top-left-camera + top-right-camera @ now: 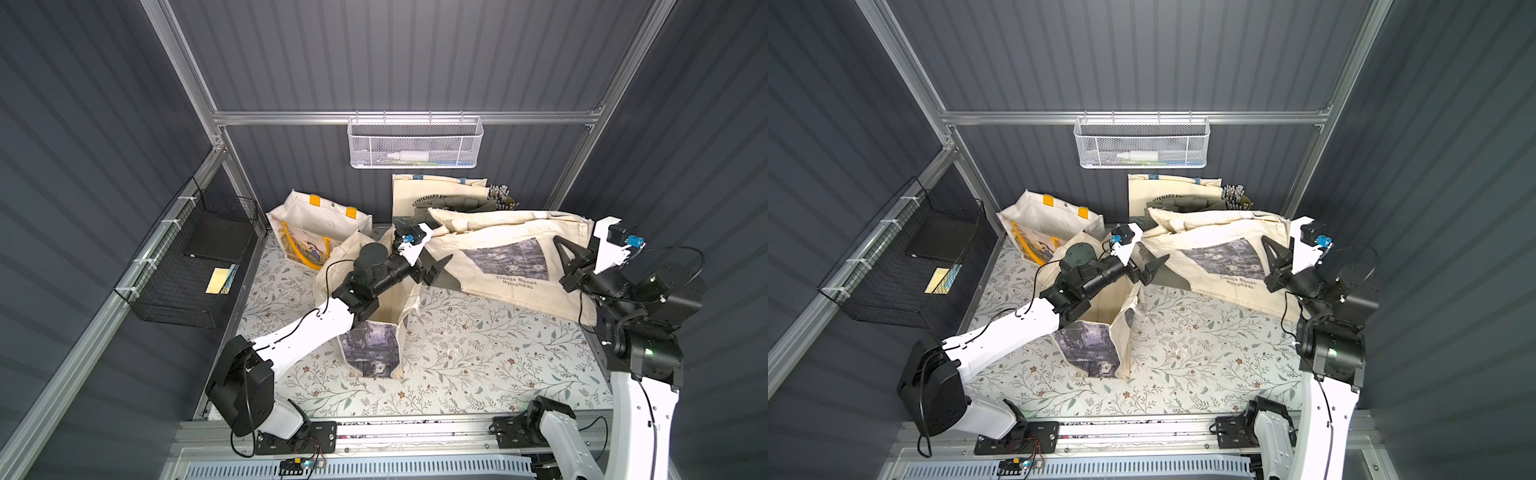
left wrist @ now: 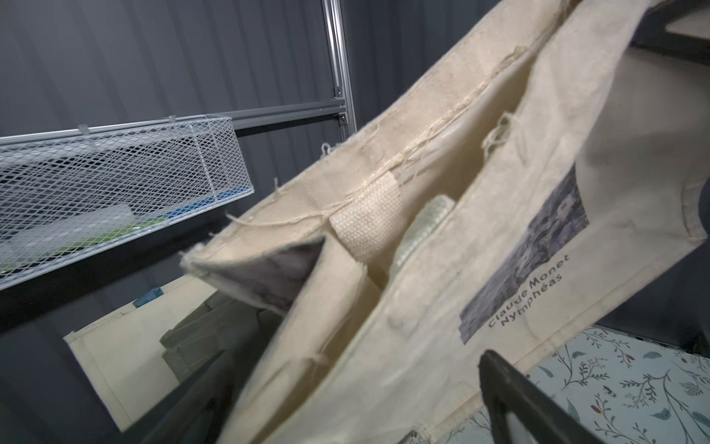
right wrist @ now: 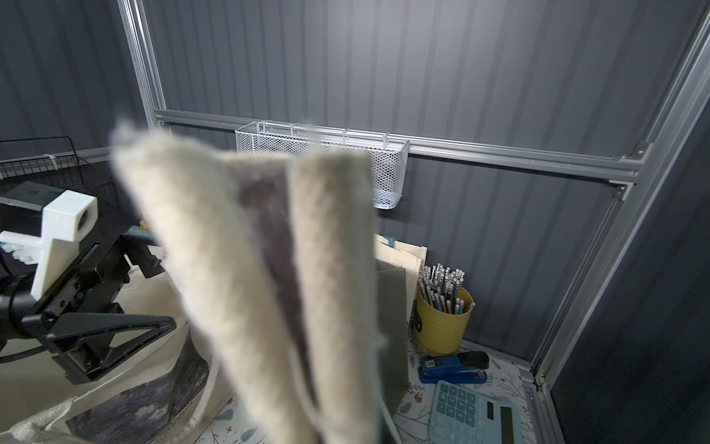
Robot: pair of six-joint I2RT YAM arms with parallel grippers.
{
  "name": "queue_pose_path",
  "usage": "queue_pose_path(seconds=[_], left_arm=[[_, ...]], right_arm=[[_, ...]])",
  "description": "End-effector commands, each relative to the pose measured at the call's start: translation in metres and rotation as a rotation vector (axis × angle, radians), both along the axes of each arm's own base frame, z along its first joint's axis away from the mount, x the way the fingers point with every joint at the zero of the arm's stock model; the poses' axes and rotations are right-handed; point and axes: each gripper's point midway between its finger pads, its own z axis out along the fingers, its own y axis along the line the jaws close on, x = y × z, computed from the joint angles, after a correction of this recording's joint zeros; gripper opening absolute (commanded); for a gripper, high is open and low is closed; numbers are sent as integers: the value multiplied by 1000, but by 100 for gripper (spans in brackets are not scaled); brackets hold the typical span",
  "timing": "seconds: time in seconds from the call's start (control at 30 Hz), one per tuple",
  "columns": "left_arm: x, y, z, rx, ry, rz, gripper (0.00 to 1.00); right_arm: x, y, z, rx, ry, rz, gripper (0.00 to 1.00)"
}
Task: Put away the canvas bag
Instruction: Press the canvas bag at the center of the board.
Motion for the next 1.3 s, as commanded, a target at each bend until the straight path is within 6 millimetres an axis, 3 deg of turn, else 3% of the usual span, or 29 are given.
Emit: queue_pose_path(seconds=[0.0,0.23,0.47,0.63,0.67,0.93,1.13,1.2,1.27], left_arm=[[8,20,26,-89,-36,46,100],[27,35,39,-163,-46,-29,100],[18,23,32,-92,-67,-296,99],[17,26,31,-96,-102,-383,99],[16,28,47,-109,-138,-400,100],[10,25,55,-86,-182,-515,99],[-3,17,51,-67,-127,-657,88],[-6,17,50,-63,-110,-685,80],[-9,16,48,-61,-93,-705,66]], right_arm=[[-18,9,43,-33,-145,30,0],[-26,16,45,-48,-160,65,0],[-36,25,47,-66,-176,109,0],[-42,33,48,-66,-182,166,0],[-43,35,48,-69,-183,181,0],[-45,39,44,-72,-177,220,0],[-40,36,40,-69,-173,205,0],[-40,36,39,-65,-173,201,0],[-39,35,39,-58,-177,199,0]])
